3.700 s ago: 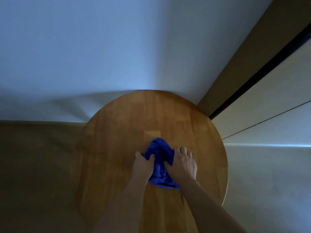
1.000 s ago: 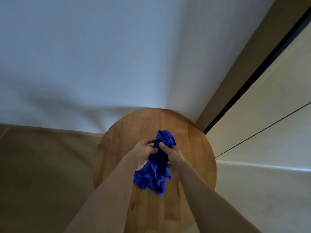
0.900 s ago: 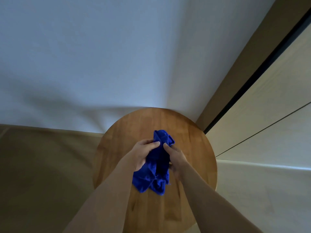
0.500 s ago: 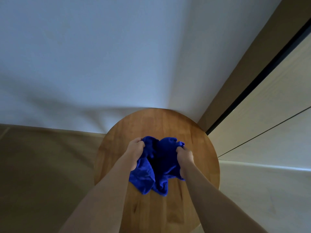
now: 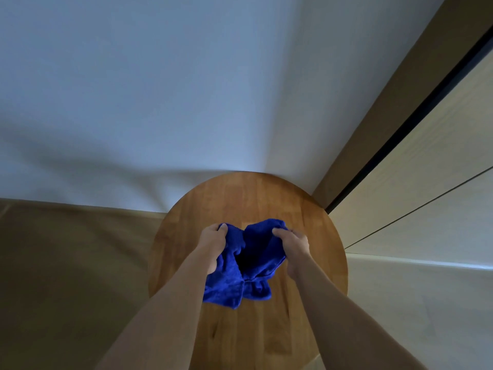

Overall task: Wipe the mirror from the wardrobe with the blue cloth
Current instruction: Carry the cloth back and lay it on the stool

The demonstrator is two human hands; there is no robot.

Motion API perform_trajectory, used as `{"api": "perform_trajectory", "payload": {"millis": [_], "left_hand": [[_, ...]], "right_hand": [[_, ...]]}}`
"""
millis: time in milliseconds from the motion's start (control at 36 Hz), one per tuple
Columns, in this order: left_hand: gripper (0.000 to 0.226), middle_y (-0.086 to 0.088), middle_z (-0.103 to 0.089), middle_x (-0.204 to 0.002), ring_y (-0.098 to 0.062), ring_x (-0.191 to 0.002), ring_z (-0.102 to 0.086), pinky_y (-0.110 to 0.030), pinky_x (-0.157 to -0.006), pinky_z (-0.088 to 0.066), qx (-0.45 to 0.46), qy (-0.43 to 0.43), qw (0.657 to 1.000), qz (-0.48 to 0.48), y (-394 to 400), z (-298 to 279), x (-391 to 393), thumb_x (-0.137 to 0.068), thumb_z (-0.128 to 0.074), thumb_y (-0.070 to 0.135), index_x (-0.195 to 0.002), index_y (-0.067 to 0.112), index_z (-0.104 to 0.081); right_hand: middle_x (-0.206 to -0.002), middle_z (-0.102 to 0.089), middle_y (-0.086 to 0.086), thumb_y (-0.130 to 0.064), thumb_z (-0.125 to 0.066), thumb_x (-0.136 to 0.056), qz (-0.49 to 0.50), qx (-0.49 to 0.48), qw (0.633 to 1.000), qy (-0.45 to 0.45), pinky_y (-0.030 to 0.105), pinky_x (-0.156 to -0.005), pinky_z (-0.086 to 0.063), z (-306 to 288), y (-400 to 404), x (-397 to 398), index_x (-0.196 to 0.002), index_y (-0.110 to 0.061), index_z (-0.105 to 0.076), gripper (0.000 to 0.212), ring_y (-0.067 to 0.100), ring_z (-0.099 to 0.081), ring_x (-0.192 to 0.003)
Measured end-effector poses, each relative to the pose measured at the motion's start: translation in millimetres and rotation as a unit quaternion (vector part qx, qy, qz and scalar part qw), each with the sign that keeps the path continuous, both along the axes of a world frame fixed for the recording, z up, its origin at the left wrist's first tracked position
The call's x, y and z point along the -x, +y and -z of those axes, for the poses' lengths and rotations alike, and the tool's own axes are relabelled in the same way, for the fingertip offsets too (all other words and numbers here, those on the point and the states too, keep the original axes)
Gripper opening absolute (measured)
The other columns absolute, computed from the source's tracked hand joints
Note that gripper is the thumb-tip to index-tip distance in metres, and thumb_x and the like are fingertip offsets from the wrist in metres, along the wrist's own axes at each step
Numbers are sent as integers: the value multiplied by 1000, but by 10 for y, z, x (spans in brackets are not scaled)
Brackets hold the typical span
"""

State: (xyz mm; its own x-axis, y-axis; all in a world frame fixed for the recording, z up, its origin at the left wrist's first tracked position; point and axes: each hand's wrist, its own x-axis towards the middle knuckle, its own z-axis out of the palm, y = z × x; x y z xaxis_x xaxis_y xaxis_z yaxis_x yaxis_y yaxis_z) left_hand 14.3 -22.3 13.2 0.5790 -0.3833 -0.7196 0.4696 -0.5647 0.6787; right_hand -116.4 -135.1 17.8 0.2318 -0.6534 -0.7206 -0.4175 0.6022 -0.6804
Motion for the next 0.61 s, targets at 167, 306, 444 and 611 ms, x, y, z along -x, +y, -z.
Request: {"api": "perform_trajectory", "payload": {"millis": [167, 306, 444, 611], "left_hand": [[27, -9, -65, -105, -25, -101, -61, -44, -96, -47, 10, 66, 998, 16, -34, -68, 121, -101, -37, 25, -104, 14, -61], [37, -10, -68, -106, -24, -101, -63, -41, -97, -46, 52, 105, 993, 5, -107, -123, 129, -96, -45, 40, -108, 9, -62], [17, -20, -70, -98, -32, -90, -67, -40, -79, -55, 67, 76, 995, -24, -76, -176, 96, -84, -65, 8, -100, 1, -66], [25, -17, -67, -92, -26, -79, -63, -34, -64, -53, 71, 73, 990, -101, -83, -155, 51, -87, -42, -6, -96, 3, -64]], "right_hand": [[-91, -58, -3, 13, -46, -79, -118, 60, 991, -10, 22, -60, -51, -96, 143, -123, -129, -21, -53, 61, 12, -57, -75], [-110, -52, -6, 10, -50, -78, -268, 63, 961, -25, 15, -59, -50, -150, 354, -231, -146, -23, -32, 78, 6, -58, -80], [-78, -60, -5, 1, -51, -76, -179, 2, 979, -100, 17, -57, -45, -216, 396, -245, -114, -9, -55, 40, 10, -54, -69], [-105, -56, -1, -23, -66, -80, -242, 48, 969, -11, 26, -73, -50, -178, 304, -118, -126, -22, -43, 51, 13, -58, -88]]}}
